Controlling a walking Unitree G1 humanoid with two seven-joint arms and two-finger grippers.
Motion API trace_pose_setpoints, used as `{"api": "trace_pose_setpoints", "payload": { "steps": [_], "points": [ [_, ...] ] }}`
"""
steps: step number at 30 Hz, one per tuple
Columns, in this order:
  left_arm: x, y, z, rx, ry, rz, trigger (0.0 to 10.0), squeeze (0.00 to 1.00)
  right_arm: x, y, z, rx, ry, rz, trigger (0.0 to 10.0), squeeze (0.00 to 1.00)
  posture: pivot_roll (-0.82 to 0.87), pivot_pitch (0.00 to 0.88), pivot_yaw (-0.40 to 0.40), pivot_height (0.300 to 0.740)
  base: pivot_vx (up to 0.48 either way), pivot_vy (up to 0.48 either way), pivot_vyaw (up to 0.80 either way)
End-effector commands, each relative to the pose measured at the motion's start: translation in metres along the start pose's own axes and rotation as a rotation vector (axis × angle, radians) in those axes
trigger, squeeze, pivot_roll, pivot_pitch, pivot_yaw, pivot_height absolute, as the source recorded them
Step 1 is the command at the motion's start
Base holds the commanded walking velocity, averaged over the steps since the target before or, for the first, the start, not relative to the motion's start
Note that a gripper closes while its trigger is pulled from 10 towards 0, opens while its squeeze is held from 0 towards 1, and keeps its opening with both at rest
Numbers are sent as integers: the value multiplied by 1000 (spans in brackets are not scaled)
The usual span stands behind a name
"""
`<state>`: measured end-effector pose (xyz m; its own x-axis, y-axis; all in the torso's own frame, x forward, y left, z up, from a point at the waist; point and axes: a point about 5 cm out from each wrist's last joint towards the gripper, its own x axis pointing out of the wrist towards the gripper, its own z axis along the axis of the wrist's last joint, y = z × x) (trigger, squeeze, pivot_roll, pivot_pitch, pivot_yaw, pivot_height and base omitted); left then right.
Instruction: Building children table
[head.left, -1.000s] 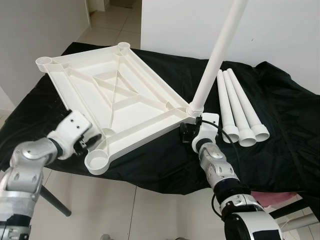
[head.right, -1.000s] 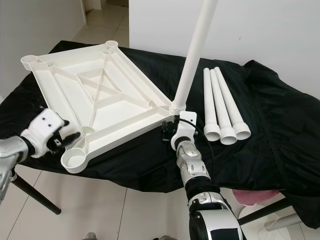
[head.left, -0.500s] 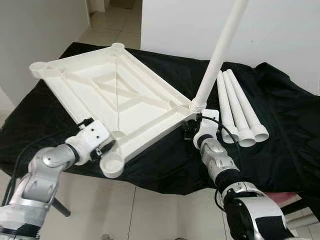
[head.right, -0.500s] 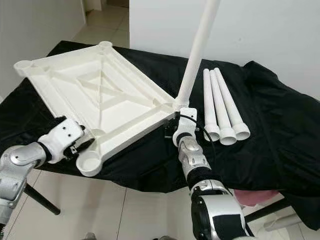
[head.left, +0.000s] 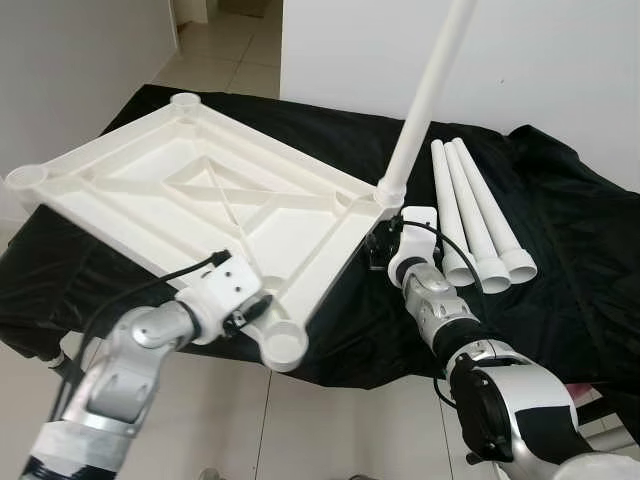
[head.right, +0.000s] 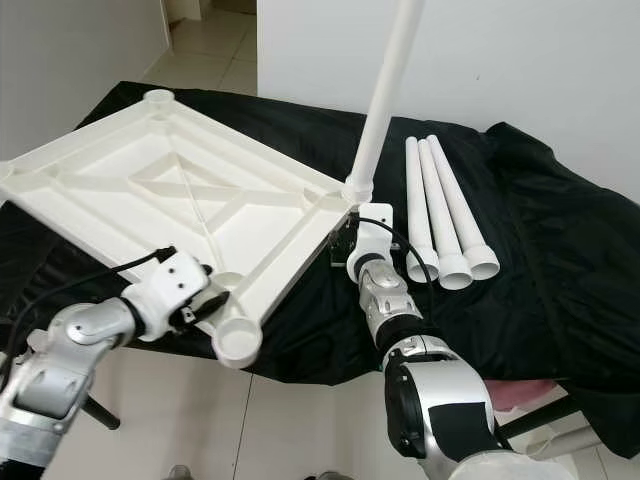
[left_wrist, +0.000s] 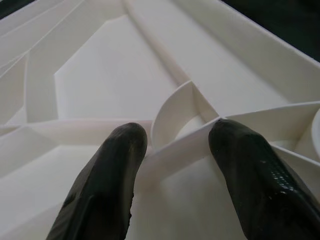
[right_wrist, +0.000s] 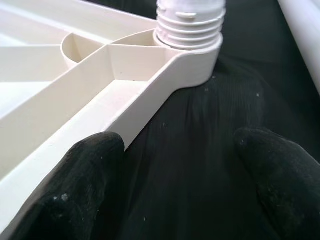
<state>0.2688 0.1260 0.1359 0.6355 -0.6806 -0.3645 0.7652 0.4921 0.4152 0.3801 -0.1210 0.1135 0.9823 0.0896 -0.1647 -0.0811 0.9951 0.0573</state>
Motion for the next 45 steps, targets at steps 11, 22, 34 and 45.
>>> {"api": "trace_pose_setpoints", "payload": {
  "steps": [11,22,34,45],
  "points": [
    [-8,29,7,54,-30,54,10000,0,-13,-7,12,-15,-256,-1,10000,0,124,33,-73,740,0,0,0],
    [-16,51,3,62,-13,43,10000,0,-40,-19,5,-11,-395,-50,10000,0,96,28,-56,740,0,0,0],
    [-10,57,-12,23,34,-91,10000,0,-57,-23,-5,-17,-401,-58,10000,0,65,12,-44,740,0,0,0],
    [-11,64,-16,-45,16,-240,10000,0,-61,-38,2,-56,-409,-87,10000,0,46,5,-27,740,0,0,0]
  ]
}}
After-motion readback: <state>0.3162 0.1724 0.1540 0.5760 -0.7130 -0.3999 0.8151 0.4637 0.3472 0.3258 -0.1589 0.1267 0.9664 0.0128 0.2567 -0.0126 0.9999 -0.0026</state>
